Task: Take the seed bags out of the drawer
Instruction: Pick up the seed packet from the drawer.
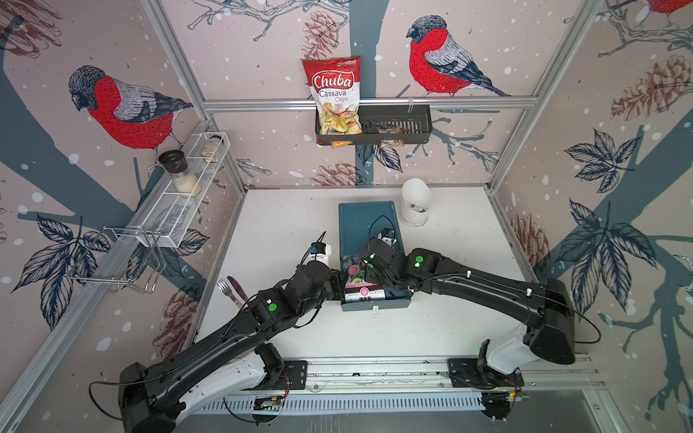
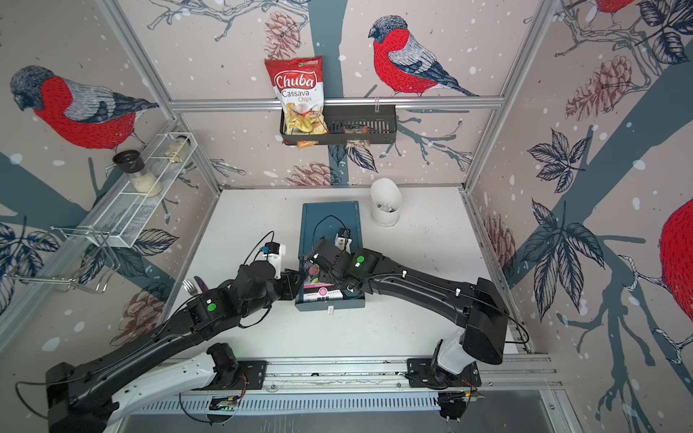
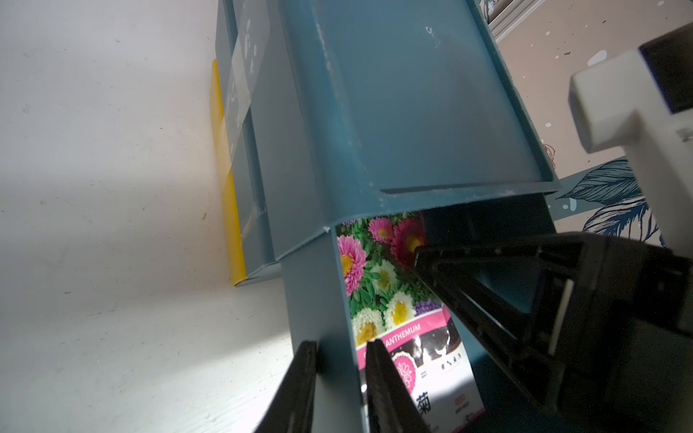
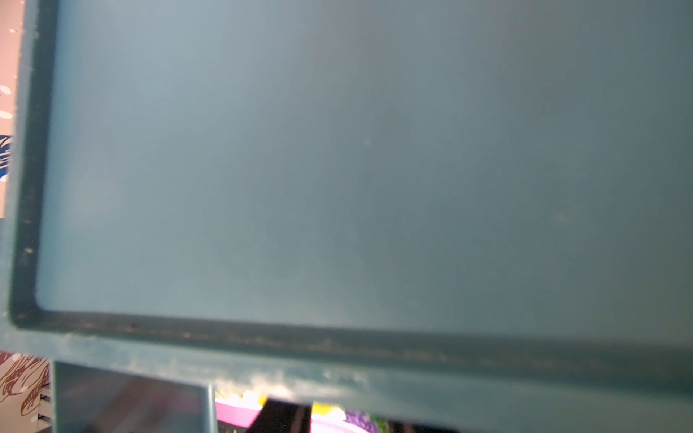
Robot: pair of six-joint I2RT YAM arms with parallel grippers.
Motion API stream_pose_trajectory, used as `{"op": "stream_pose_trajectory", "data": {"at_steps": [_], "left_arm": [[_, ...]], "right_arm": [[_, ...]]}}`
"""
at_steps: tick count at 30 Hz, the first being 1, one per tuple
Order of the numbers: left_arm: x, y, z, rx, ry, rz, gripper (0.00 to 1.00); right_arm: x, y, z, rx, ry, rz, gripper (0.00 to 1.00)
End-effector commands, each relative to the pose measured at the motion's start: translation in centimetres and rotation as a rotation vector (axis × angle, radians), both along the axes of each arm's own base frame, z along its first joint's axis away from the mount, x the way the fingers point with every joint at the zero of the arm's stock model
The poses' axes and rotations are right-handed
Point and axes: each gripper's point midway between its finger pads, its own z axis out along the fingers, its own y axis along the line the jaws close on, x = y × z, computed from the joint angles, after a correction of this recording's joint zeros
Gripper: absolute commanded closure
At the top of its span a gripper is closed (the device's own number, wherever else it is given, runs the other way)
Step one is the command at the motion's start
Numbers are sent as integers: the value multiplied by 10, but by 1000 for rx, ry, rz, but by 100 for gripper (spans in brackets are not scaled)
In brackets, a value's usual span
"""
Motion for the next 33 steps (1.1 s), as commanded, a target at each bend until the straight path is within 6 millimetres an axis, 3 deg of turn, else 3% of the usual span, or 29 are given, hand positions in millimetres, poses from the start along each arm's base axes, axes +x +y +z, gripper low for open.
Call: {"op": "stream_pose_trajectory", "data": {"at_steps": [1, 6, 10, 11, 15, 18, 22, 29, 33], "left_arm": [[-2, 4, -8, 28, 19, -3, 73], [-3, 4, -11, 25, 23, 0, 74], [-3, 5, -12, 23, 25, 5, 74], [-3, 5, -11, 21, 23, 7, 74], [-3, 7, -11, 19, 21, 15, 74], [-3, 8, -12, 21, 21, 17, 73], [-3, 8, -13, 20, 25, 17, 73], [-4, 7, -15, 21, 29, 14, 73], [-4, 6, -14, 16, 30, 12, 73]], "right_arm": [[1, 5, 3, 9, -7, 15, 72], [1, 10, 7, 33, -13, 27, 76], [3, 4, 10, 14, -26, 11, 72], [5, 0, 10, -5, -31, -3, 67], [9, -20, 13, -91, -57, -59, 24], [9, -27, 14, -126, -59, -76, 15], [8, -26, 2, -145, -38, -76, 16], [5, -1, -15, -86, 10, -23, 24], [5, 8, -17, -69, 19, -4, 38]]}}
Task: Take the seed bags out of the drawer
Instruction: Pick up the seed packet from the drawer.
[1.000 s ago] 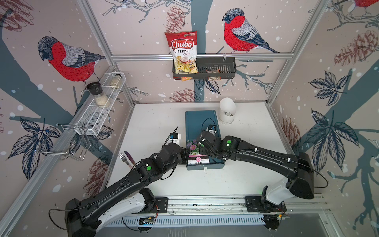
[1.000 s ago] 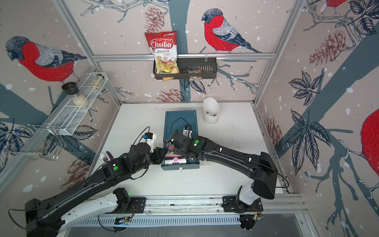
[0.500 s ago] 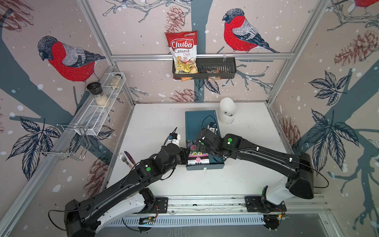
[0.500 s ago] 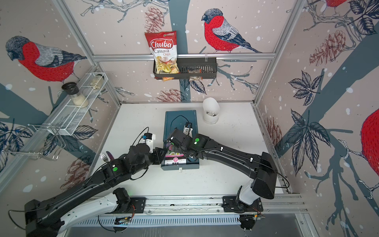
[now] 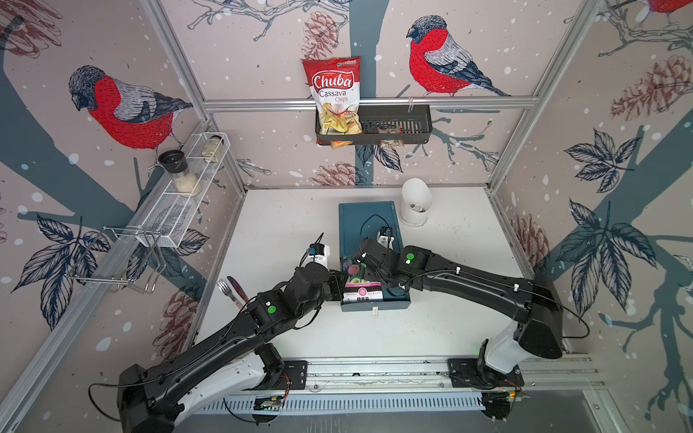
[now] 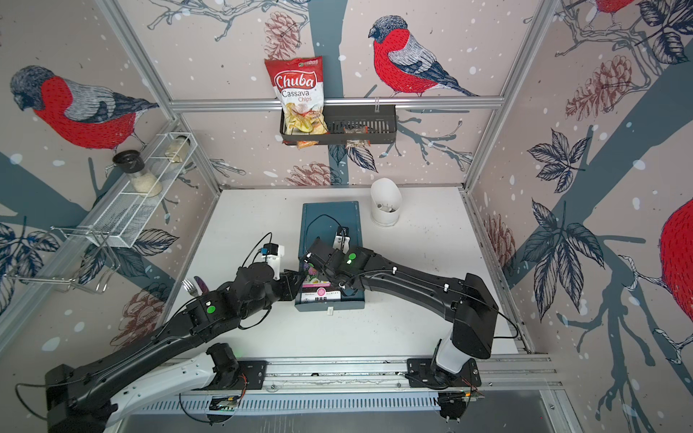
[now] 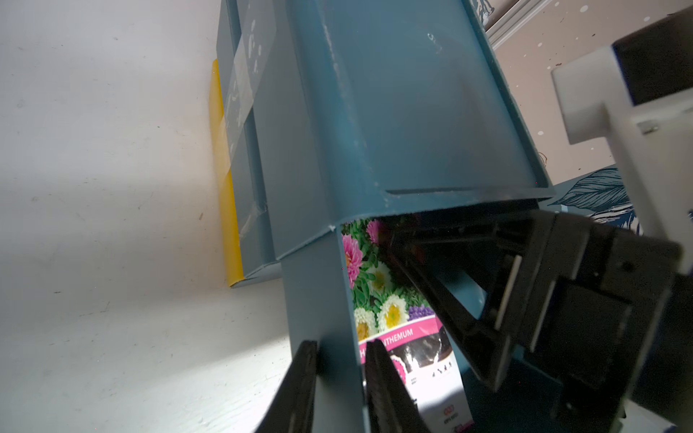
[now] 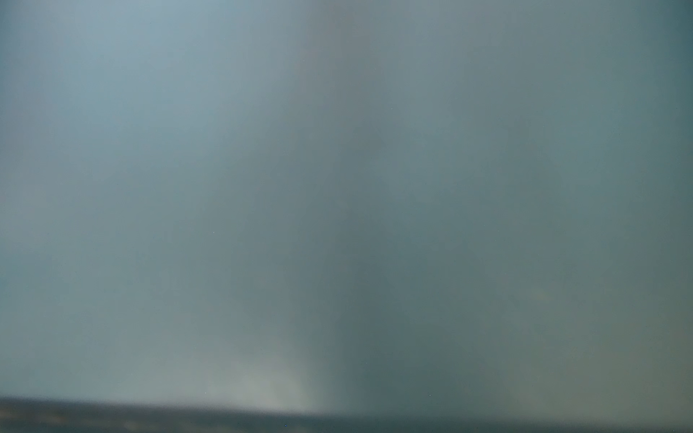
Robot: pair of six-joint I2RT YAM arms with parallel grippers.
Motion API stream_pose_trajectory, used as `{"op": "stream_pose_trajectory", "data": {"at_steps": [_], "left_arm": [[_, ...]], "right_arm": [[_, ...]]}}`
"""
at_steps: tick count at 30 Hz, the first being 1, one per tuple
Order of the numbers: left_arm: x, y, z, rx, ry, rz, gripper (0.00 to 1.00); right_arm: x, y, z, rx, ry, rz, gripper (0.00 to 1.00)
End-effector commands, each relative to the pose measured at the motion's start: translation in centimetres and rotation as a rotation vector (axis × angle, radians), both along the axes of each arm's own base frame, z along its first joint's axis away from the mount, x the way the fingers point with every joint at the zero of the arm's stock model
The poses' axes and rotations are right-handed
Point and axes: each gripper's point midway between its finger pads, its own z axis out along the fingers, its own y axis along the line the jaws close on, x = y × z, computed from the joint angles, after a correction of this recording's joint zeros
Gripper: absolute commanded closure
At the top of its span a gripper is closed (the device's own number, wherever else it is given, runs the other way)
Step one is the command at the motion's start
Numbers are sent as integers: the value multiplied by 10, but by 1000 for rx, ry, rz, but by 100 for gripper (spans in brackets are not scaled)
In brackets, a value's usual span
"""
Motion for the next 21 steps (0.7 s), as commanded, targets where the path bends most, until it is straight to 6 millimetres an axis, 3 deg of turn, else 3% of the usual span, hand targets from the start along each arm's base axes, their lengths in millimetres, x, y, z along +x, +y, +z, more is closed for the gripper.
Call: {"op": "stream_pose_trajectory", "data": {"at_steps": [1, 10, 14, 21], "left_arm": [[-4, 5, -12, 41, 33, -2, 73], [-4, 3, -14, 36, 37, -6, 75], [-3, 3, -12, 33, 34, -4, 75], [-2, 5, -10, 35, 28, 10, 73]], "right_arm": [[-8, 10, -9, 27, 60, 33, 42], [-4, 12, -7, 39, 61, 38, 77], [-3, 9, -5, 24, 59, 31, 86], [-5, 4, 17, -28, 20, 25, 98]]}}
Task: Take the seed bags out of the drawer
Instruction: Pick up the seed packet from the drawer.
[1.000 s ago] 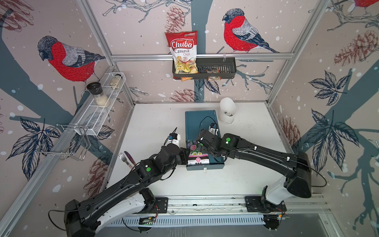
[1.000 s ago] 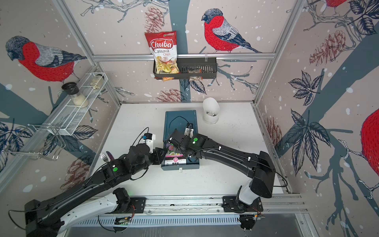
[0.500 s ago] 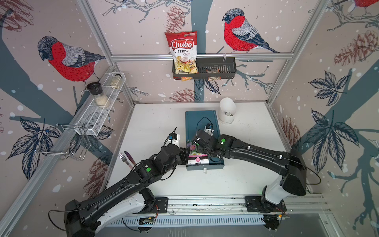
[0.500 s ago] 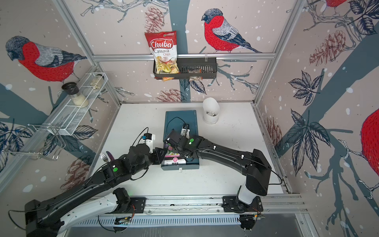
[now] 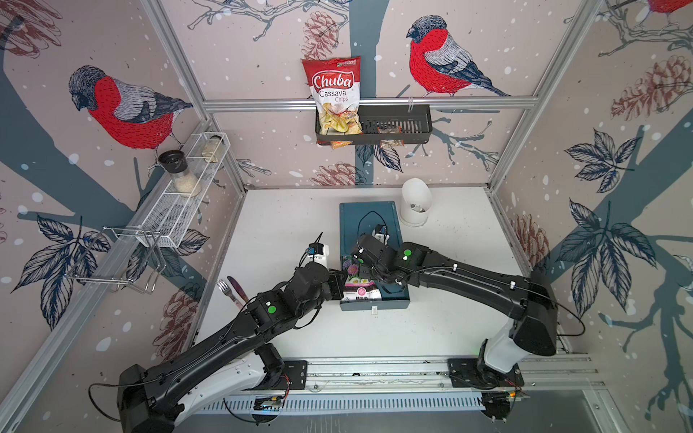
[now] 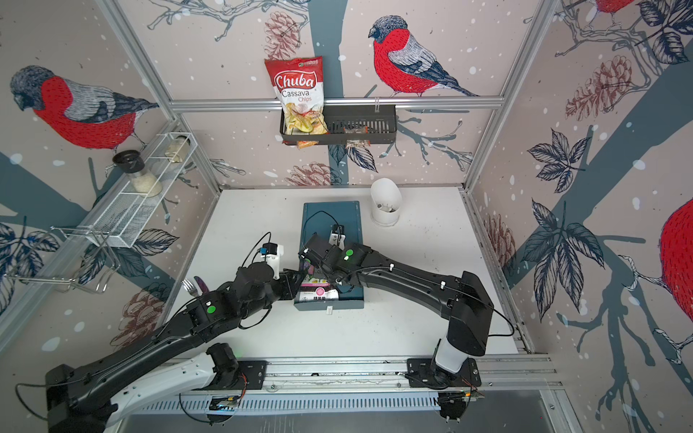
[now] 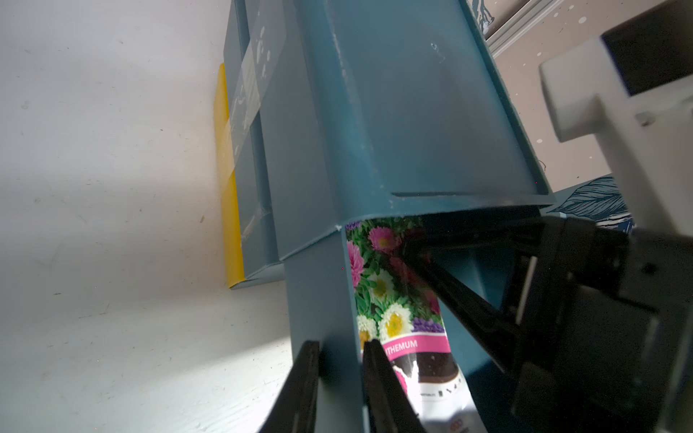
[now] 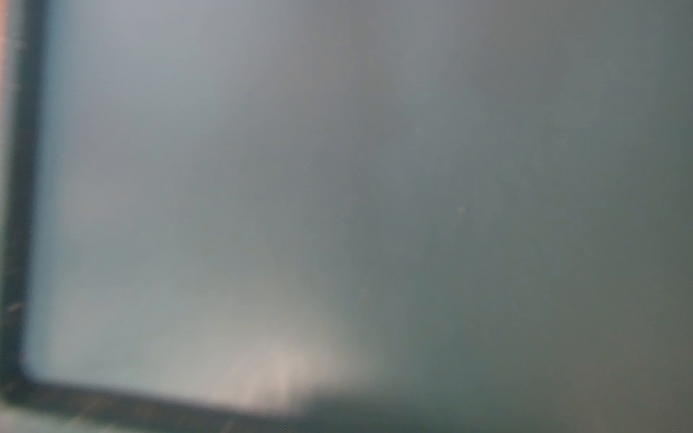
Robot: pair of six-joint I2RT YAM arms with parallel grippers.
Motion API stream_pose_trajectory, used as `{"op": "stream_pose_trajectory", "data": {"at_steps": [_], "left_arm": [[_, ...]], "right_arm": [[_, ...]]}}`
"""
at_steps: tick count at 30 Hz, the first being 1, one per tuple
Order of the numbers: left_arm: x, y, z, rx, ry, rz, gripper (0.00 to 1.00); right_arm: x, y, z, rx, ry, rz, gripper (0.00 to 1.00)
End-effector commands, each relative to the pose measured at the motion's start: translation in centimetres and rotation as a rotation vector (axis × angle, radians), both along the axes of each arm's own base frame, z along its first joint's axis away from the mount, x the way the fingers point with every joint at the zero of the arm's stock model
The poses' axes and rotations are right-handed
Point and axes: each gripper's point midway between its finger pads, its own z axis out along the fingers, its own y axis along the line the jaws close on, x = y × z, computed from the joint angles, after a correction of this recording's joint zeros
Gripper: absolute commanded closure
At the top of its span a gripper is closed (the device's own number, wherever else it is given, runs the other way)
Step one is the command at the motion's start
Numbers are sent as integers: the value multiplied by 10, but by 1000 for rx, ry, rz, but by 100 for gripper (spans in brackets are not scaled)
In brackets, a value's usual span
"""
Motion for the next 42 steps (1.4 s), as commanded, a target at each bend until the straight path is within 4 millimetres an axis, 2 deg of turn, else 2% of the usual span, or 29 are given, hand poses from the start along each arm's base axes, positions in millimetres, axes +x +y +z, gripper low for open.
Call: {"op": "stream_pose_trajectory", "data": {"at_steps": [1, 4, 7, 15, 18, 23, 28, 36, 38, 42], "left_arm": [[-3, 6, -9, 42, 24, 5, 70], [-4, 8, -7, 28, 19, 9, 57], [-4, 9, -3, 18, 10, 12, 49], [-1, 20, 24, 15, -73, 34, 38], [-2, 18, 26, 3, -76, 26, 38], [-1, 14, 17, 10, -58, 15, 41], [-2, 13, 13, 5, -51, 13, 48], [-5, 12, 3, -3, -24, 7, 55], [-6, 12, 4, -12, -24, 6, 55], [-8, 10, 11, -41, -34, -4, 55]], "right_arm": [[-2, -11, 8, -70, -20, -6, 99], [-4, -18, 11, -91, -17, -17, 100], [-6, -22, 14, -96, -5, -27, 100], [-14, -17, 33, -24, 28, -14, 100], [-17, -14, 43, 27, 37, -4, 100], [-21, -11, 53, 92, 46, 17, 100], [-17, -19, 41, 44, 46, -12, 100], [-8, -28, 3, -51, 80, -59, 100], [-8, -25, 3, -55, 80, -54, 100], [-7, -20, 15, -42, 58, -46, 100]]}}
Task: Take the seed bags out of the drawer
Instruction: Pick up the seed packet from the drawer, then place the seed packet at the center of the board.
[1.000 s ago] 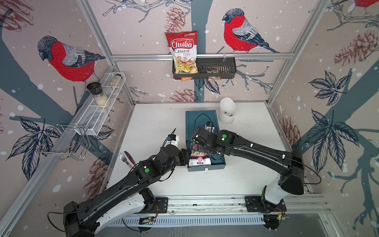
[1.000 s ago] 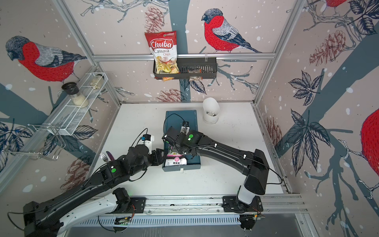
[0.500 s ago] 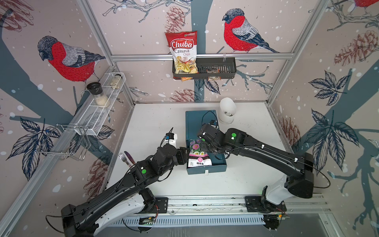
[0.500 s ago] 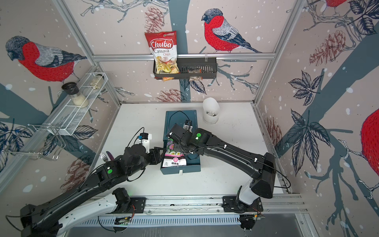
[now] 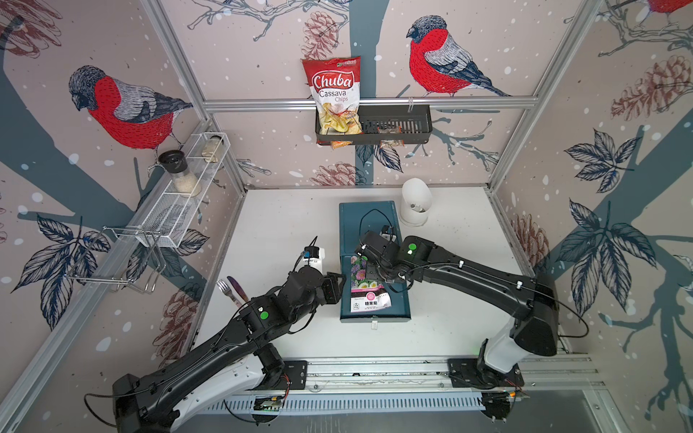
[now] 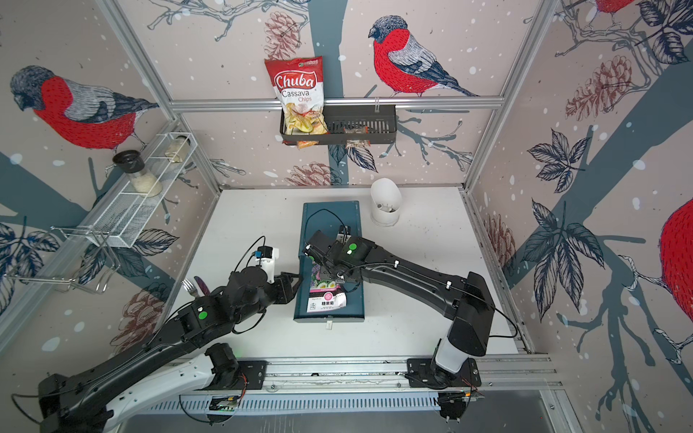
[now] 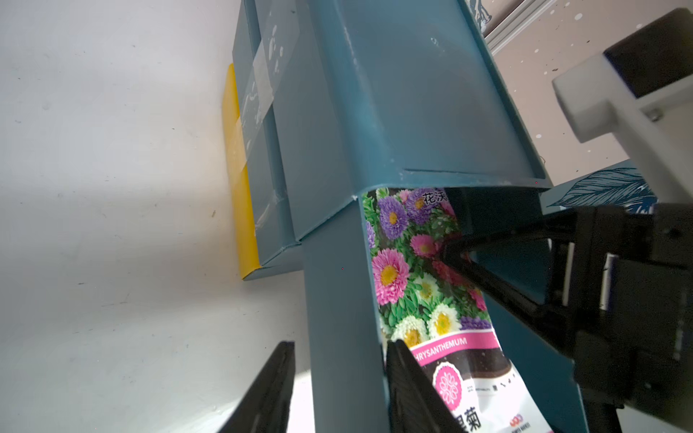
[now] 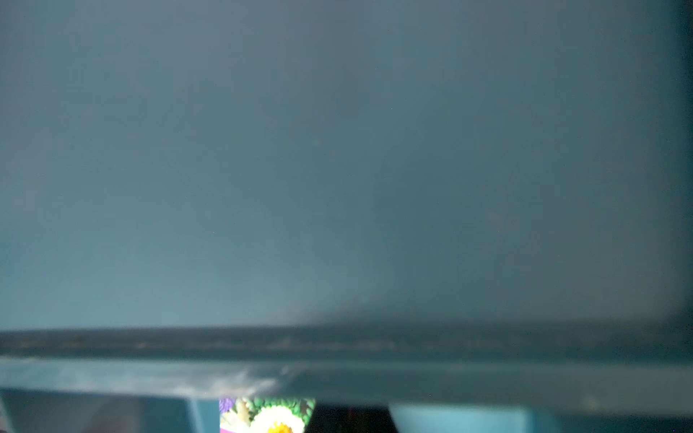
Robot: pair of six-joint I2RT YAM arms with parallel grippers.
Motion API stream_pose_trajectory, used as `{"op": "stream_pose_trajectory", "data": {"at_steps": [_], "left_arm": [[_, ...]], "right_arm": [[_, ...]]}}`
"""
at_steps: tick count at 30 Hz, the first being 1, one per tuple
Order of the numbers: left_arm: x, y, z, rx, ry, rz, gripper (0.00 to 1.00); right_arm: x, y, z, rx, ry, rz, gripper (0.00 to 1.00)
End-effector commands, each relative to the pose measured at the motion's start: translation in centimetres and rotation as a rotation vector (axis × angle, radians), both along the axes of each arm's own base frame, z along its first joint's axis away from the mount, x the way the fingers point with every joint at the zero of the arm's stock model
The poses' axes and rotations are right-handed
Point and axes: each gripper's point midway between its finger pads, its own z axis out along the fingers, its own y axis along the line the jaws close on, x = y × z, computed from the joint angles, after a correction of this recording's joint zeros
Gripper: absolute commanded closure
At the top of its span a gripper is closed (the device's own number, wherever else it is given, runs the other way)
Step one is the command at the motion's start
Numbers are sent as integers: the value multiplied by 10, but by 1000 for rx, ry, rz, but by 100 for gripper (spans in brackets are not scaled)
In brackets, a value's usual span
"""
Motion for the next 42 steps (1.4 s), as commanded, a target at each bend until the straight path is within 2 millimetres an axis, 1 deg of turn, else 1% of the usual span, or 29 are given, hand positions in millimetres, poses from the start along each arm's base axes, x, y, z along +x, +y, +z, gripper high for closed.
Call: {"op": "stream_pose_trajectory", "data": {"at_steps": [1, 5, 9, 12, 16, 19, 21, 23, 25, 28, 30, 31, 34, 35, 36, 37, 38, 40, 42], "left_arm": [[0, -3, 7, -38, -13, -6, 56], [0, -4, 9, -47, -11, -9, 57], [1, -4, 8, -47, -13, -3, 57], [1, -3, 9, -46, -16, -2, 57], [3, 0, 11, -39, -22, 15, 55], [3, 1, 14, -43, -27, 22, 53], [3, 1, 18, -49, -34, 23, 51], [4, 2, 22, -52, -41, 22, 50], [4, 2, 27, -54, -50, 21, 50], [5, 4, 35, -56, -66, 30, 49], [6, 4, 41, -63, -78, 32, 49], [6, 4, 43, -66, -82, 32, 49], [6, 6, 50, -71, -92, 37, 48], [6, 7, 51, -72, -93, 42, 48], [6, 9, 52, -72, -95, 48, 48], [6, 10, 53, -72, -96, 52, 48], [5, 11, 54, -73, -97, 54, 48], [5, 12, 55, -77, -101, 59, 48], [5, 14, 56, -80, -104, 66, 48]], "right_arm": [[6, 1, 12, 12, -43, -22, 100], [2, 6, 22, 32, -48, -5, 100], [-8, 10, 34, 58, -54, 24, 100], [-14, 6, 41, 69, -59, 26, 100], [-18, 0, 44, 73, -59, 22, 100], [-27, 1, 48, 70, -59, 46, 100], [-38, 5, 57, 69, -77, 86, 100], [-48, 7, 73, 85, -110, 124, 100], [-56, 1, 90, 94, -144, 138, 100], [-54, -23, 113, 101, -197, 96, 100], [-47, -42, 127, 122, -243, 57, 100], [-43, -52, 131, 127, -257, 28, 100], [-22, -96, 135, 129, -282, -102, 100], [-14, -111, 130, 115, -281, -154, 100], [-8, -132, 131, 128, -293, -211, 100], [-2, -146, 126, 114, -297, -249, 100], [5, -166, 118, 98, -296, -303, 100], [15, -206, 92, 38, -262, -400, 100], [23, -242, 60, -3, -206, -480, 100]]}}
